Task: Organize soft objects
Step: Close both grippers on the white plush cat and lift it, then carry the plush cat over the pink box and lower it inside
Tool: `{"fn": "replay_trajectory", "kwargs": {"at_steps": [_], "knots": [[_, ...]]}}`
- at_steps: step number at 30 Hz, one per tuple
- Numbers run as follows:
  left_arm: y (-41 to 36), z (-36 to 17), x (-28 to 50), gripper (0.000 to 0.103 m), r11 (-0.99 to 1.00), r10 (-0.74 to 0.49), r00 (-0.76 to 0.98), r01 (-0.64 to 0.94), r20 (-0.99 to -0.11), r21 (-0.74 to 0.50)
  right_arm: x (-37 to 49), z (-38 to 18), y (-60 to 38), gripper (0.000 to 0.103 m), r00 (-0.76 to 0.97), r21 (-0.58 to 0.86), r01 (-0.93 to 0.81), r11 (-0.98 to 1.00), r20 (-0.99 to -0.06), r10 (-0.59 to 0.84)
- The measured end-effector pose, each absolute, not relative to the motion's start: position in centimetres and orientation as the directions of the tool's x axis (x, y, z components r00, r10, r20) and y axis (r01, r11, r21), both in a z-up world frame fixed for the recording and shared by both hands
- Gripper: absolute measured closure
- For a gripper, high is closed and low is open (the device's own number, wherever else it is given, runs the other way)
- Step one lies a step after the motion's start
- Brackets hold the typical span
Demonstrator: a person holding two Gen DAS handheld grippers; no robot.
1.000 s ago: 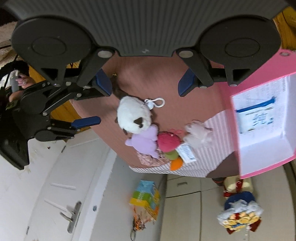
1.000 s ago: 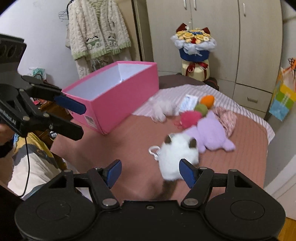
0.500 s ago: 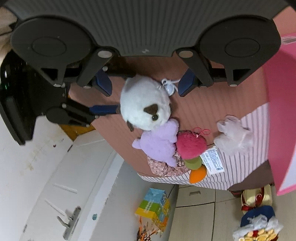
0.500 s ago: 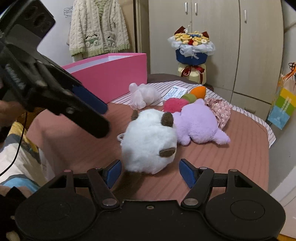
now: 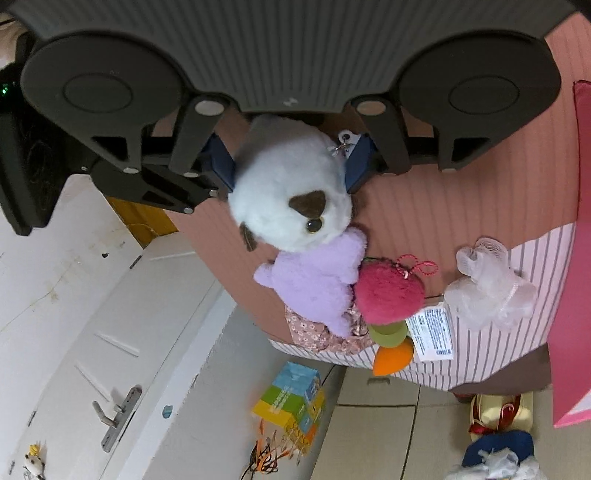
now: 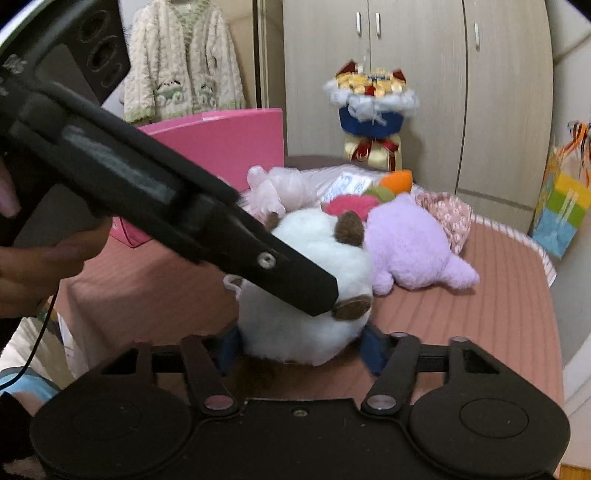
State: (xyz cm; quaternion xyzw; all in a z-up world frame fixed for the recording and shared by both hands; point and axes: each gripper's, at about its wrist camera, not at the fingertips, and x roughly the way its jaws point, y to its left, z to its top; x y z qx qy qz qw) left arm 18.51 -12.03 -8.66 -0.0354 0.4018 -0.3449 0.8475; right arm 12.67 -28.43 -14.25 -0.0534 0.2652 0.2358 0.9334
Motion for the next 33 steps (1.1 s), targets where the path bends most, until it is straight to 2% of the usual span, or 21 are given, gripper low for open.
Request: {"fn": "replay_trajectory", "kwargs": {"at_steps": [5, 17, 26, 33], "knots": [[-11.8, -8.5, 17.7, 0.042, 0.766, -0.607, 0.446, 0.548, -0.658, -0.336, 11.7, -14.1, -28.3, 0.042, 0.758, 0.030, -0.454, 0.891, -0.512, 0.404], [-9.6, -6.7, 13.8, 0.042, 0.803, -0.553, 0.450, 0.512, -0.702, -0.305, 9.2, -11.6, -25.5, 0.042, 0.695, 0.059, -0.467, 0.882, -0.592, 0.408], [-4.5, -5.4, 11.9, 0.042, 0.811, -0.560, 0.380, 0.433, -0.736, -0.393, 7.4, -8.9, -21.6, 0.042, 0.582, 0.077, -0.552, 0.831, -0.678, 0.449], [-0.2, -3.8, 9.8, 0.042, 0.856, -0.498, 0.387, 0.366, -0.776, -0.366, 6.4, -7.2, -17.1, 0.042, 0.512, 0.073, -0.638, 0.767, -0.703, 0.493]]}}
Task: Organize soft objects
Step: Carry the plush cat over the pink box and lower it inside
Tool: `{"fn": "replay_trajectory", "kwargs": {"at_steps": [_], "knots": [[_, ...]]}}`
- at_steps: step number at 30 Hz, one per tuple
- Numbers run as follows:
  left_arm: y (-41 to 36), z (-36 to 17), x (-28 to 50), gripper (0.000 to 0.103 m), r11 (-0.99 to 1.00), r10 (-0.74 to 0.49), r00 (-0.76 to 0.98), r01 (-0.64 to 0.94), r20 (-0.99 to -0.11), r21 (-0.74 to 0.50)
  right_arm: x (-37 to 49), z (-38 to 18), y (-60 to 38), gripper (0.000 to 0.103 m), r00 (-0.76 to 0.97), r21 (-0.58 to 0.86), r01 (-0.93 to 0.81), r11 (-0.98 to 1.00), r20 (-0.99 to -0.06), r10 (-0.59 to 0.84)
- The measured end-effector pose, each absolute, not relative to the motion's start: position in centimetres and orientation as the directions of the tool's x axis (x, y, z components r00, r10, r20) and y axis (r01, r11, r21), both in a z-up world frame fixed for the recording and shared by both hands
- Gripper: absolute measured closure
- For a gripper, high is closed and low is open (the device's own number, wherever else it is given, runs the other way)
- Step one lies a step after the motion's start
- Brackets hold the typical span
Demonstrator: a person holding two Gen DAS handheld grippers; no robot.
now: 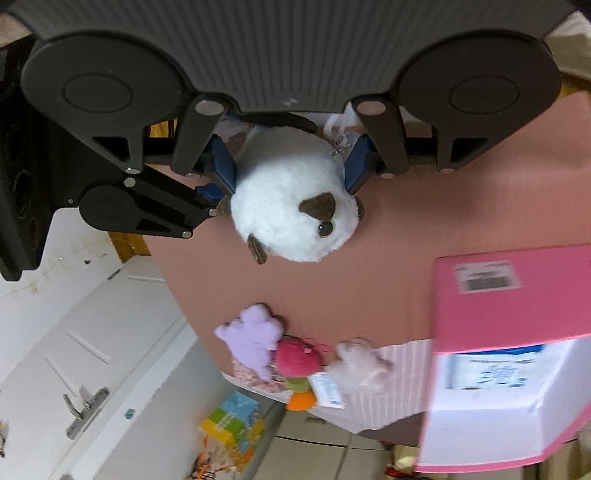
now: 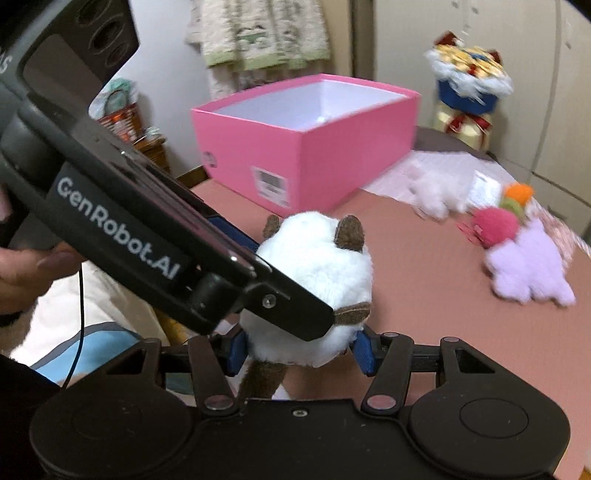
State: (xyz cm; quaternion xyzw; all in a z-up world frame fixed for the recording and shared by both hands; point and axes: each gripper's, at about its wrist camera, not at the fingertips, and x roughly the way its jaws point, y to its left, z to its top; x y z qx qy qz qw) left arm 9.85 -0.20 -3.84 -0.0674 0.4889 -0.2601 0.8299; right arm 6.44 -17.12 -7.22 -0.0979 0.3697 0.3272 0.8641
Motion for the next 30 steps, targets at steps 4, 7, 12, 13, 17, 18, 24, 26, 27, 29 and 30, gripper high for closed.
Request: {"fn": "replay_trajectory", "kwargs": {"at_steps": [4, 7, 12, 13, 17, 18, 24, 26, 27, 29, 30], "knots": [[2.2, -2.6, 9.1, 0.042, 0.879, -0.463, 0.413, 0.327, -0.784, -0.347, 6.5, -6.1, -15.1, 0.042, 0.484, 0.092, -0.673, 0.734, -0.695, 0.531], [3.9, -1.9, 8.7, 0.042, 0.891, -0.443, 0.412, 0.304, -0.797, -0.338, 7.0, -5.0, -13.8, 0.042, 0.450, 0.123, -0.697, 0.707, -0.692, 0.564], [6.8, -1.1, 8.8, 0.042, 0.902, -0.427, 0.388, 0.243, -0.817, -0.356, 7.3, -3.0, -11.7, 0.042, 0.403, 0.158, -0.734, 0.661, -0.682, 0.610], [7.2, -0.9, 9.0, 0.042, 0.901, -0.431, 0.387, 0.232, -0.815, -0.366, 7.3, -2.7, -11.2, 0.042, 0.404, 0.155, -0.738, 0.657, -0.678, 0.614], [9.2, 0.6, 9.5, 0.042, 0.903, -0.430, 0.417, 0.192, -0.801, -0.385, 7.9, -1.1, -9.8, 0.041, 0.403, 0.156, -0.753, 0.640, -0.659, 0.635], [9.6, 1.1, 9.7, 0.042, 0.902, -0.430, 0.426, 0.186, -0.796, -0.389, 8.2, -0.8, -9.6, 0.041, 0.406, 0.156, -0.754, 0.638, -0.653, 0.640], [11.1, 4.6, 11.8, 0.039, 0.903, -0.428, 0.477, 0.183, -0.768, -0.390, 10.2, 2.2, -8.3, 0.040, 0.435, 0.153, -0.757, 0.635, -0.607, 0.665], [11.1, 5.7, 13.2, 0.038, 0.904, -0.426, 0.487, 0.187, -0.762, -0.385, 11.4, 3.2, -8.1, 0.039, 0.446, 0.166, -0.749, 0.641, -0.589, 0.674], [11.1, 6.2, 13.8, 0.038, 0.905, -0.423, 0.493, 0.190, -0.760, -0.380, 12.2, 3.7, -8.1, 0.038, 0.453, 0.172, -0.744, 0.646, -0.581, 0.676], [11.2, 7.1, 15.3, 0.038, 0.910, -0.412, 0.507, 0.191, -0.757, -0.367, 13.8, 4.4, -8.0, 0.038, 0.462, 0.188, -0.732, 0.655, -0.569, 0.680], [11.2, 7.5, 16.2, 0.038, 0.911, -0.410, 0.515, 0.192, -0.753, -0.364, 14.8, 4.8, -8.0, 0.037, 0.464, 0.198, -0.726, 0.658, -0.565, 0.682]]}}
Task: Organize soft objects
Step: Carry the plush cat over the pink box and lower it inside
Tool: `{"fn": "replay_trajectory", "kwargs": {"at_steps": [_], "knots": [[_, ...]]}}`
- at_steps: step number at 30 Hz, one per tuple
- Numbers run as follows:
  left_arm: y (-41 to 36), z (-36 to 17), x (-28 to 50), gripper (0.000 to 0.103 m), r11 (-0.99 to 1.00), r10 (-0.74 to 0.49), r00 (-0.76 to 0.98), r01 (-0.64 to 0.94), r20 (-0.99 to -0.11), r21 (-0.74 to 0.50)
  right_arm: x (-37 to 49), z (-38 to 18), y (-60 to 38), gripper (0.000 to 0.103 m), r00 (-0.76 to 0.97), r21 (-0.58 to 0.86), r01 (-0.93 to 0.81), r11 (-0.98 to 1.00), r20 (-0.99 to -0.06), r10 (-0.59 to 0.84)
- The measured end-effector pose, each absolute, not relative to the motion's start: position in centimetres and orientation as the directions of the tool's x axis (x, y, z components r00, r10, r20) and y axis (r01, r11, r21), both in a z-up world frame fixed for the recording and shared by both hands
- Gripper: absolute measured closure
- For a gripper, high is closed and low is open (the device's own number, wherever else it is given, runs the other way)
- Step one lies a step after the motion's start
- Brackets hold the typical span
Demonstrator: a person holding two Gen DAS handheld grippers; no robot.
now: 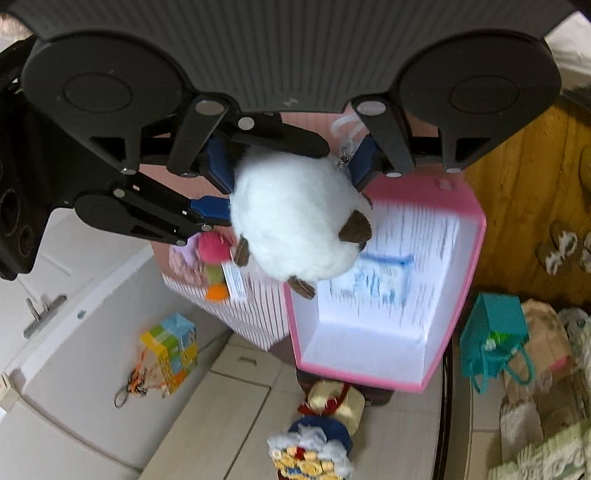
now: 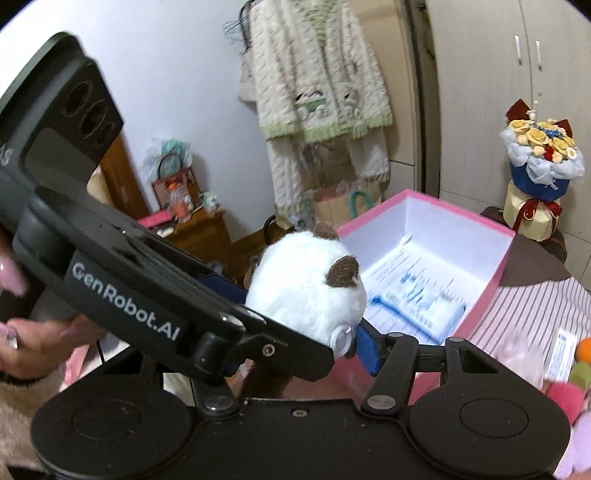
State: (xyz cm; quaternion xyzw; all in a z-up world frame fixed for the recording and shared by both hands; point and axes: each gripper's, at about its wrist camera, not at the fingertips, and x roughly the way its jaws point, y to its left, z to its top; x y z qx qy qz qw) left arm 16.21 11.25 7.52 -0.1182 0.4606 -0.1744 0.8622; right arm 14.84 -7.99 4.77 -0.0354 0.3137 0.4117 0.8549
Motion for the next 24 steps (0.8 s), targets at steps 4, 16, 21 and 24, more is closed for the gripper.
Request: {"fn": "replay_trajectory", "kwargs": {"at_steps": [4, 16, 21, 24], "knots": [[11.2, 7.8, 19.6, 0.038, 0.914, -0.403, 0.539, 0.191, -0.739, -0.359, 18.7, 5.1, -7.9, 0.037, 0.473, 0.229, -0.697, 0.680, -0.566, 0.676], [11.5, 2.3, 31.3, 0.040, 0.917, -0.366, 0.533, 0.064, -0.763, -0.395, 30.2, 1.8, -6.6, 0.037, 0.483, 0.173, -0.711, 0.682, -0.585, 0.652], [11.7, -0.3, 33.6, 0.041, 0.903, -0.398, 0.507, 0.069, -0.764, -0.425, 31.3, -0.1, -5.0, 0.035, 0.534, -0.037, -0.760, 0.649, -0.606, 0.590], [11.7, -1.8, 34.1, 0.042, 0.886, -0.438, 0.472, 0.080, -0.765, -0.457, 31.3, -1.0, -4.4, 0.034, 0.557, -0.148, -0.775, 0.615, -0.619, 0.553]]}}
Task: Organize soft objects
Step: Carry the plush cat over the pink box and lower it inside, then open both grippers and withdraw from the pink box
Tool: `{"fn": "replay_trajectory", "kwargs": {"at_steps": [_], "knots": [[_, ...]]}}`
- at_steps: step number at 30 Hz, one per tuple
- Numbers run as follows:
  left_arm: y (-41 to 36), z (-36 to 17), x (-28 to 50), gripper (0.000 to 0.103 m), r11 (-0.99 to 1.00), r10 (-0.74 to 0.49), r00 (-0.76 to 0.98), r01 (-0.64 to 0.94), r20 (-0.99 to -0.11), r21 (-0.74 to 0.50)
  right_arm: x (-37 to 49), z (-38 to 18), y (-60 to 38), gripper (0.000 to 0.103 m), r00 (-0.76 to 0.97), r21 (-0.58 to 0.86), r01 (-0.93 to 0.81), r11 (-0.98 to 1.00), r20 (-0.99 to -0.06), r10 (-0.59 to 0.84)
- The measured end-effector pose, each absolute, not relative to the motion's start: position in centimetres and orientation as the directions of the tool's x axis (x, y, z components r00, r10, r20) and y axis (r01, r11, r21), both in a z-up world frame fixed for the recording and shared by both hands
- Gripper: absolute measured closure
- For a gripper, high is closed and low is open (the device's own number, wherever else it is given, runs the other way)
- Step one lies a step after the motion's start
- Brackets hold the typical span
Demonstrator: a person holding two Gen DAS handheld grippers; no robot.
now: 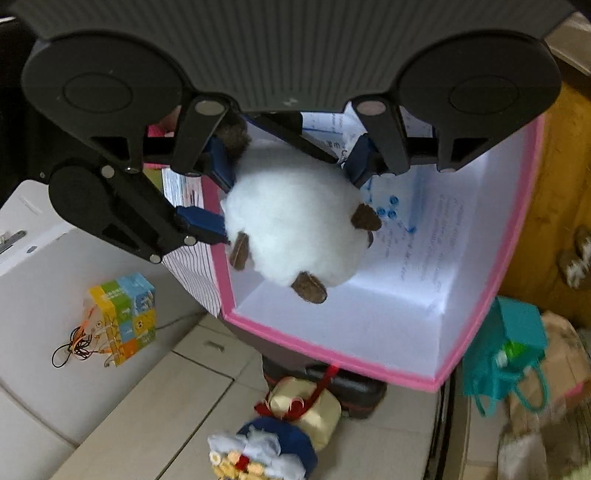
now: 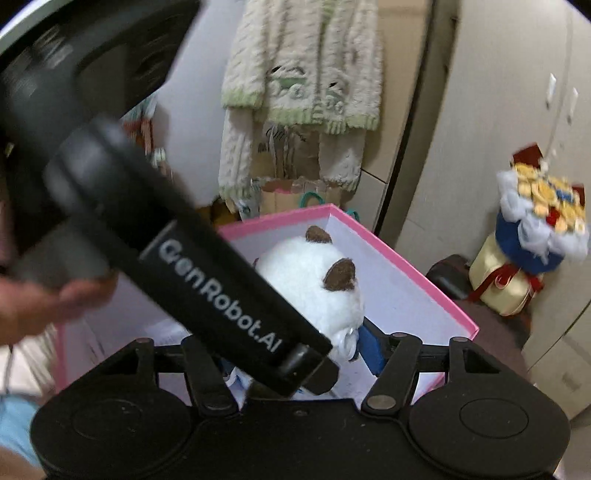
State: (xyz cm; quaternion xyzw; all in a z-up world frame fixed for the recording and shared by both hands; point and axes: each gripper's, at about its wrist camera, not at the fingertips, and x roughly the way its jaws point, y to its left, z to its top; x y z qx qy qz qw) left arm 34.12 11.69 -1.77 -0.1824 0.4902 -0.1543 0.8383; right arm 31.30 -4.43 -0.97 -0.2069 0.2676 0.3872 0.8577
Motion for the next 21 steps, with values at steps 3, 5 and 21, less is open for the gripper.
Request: {"fn": "replay_trajectory", "kwargs": {"at_steps": [3, 5, 21], "knots": [[11.7, -2.5, 34.3, 0.042, 0.889, -0.430, 0.477, 0.077, -0.766, -0.451, 31.9, -1.2, -4.3, 0.035, 0.542, -0.142, -0.778, 0.612, -0.645, 0.539], [11.7, -2.8, 34.5, 0.042, 0.892, -0.420, 0.492, 0.069, -0.763, -0.446, 32.3, -1.4, -4.2, 0.035, 0.545, -0.140, -0.772, 0.620, -0.648, 0.532], [12.6, 2.0, 25.3, 0.030, 0.932, -0.361, 0.688, 0.253, -0.629, -0.259, 27.4, -0.2, -9.5, 0.032, 0.542, 0.091, -0.717, 0.691, -0.551, 0.634]]}}
